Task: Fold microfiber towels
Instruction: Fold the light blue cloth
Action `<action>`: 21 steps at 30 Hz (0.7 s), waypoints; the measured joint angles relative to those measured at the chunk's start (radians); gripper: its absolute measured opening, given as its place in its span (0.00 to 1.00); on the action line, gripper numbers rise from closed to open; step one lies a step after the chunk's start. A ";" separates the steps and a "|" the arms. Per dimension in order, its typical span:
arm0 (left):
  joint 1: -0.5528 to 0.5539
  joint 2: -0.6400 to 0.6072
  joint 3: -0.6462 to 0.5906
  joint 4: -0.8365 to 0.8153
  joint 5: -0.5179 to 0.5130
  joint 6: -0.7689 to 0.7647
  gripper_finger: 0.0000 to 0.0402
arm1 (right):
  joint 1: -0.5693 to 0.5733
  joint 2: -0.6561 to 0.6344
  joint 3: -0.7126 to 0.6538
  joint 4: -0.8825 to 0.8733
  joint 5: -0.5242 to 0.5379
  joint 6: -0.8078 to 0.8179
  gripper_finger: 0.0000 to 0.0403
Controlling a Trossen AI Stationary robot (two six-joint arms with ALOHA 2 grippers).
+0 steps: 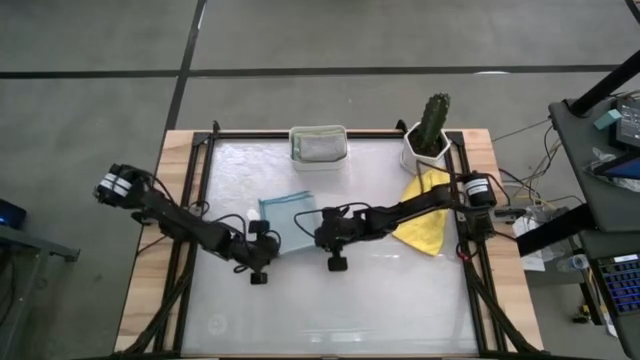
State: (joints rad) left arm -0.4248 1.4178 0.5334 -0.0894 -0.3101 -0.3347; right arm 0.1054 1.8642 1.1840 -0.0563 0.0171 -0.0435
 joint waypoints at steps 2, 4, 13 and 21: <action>0.000 -0.041 0.008 -0.008 0.054 0.000 0.01 | 0.001 -0.016 0.029 -0.056 -0.044 0.018 0.02; 0.000 -0.084 0.012 -0.011 0.120 -0.005 0.01 | 0.005 -0.022 0.058 -0.106 -0.089 0.030 0.02; 0.000 -0.263 0.031 -0.050 0.208 -0.028 0.00 | 0.027 -0.034 0.203 -0.301 -0.147 -0.002 0.02; 0.000 -0.345 0.029 -0.200 0.178 -0.079 0.00 | -0.023 -0.032 0.270 -0.308 -0.146 -0.106 0.02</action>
State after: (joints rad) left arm -0.4248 1.0726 0.5629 -0.2895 -0.1321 -0.4141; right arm 0.0824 1.8320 1.4544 -0.3648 -0.1291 -0.1491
